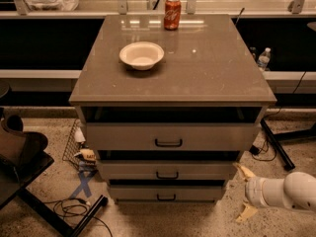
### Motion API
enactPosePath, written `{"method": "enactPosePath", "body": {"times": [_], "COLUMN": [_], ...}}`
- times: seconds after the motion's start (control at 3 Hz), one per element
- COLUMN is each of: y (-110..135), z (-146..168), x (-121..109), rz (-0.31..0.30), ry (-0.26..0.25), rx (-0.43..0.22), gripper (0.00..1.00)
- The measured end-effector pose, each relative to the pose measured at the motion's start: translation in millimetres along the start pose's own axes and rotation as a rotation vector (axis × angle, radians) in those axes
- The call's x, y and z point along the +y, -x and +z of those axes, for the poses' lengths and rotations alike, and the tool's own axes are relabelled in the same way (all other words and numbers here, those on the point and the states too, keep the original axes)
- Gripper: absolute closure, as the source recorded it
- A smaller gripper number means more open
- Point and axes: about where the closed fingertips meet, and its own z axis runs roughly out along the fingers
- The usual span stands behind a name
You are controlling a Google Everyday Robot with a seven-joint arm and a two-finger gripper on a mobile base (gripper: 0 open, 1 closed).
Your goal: Open bottom drawer
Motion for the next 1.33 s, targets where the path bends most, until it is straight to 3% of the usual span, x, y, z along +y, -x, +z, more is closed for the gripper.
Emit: {"method": "enactPosePath", "body": {"times": [0.67, 1.0, 1.33], "y": [-0.2, -10.6, -30.6], "z": [11.3, 42.2, 71.2], "x": [11.6, 50.4, 78.7], "rz": [-0.019, -0.079, -0.146], "ry": [0.009, 0.033, 0.021], "rx": [0.019, 0.084, 0.13], "gripper": [0.0, 0.0, 0.0]}}
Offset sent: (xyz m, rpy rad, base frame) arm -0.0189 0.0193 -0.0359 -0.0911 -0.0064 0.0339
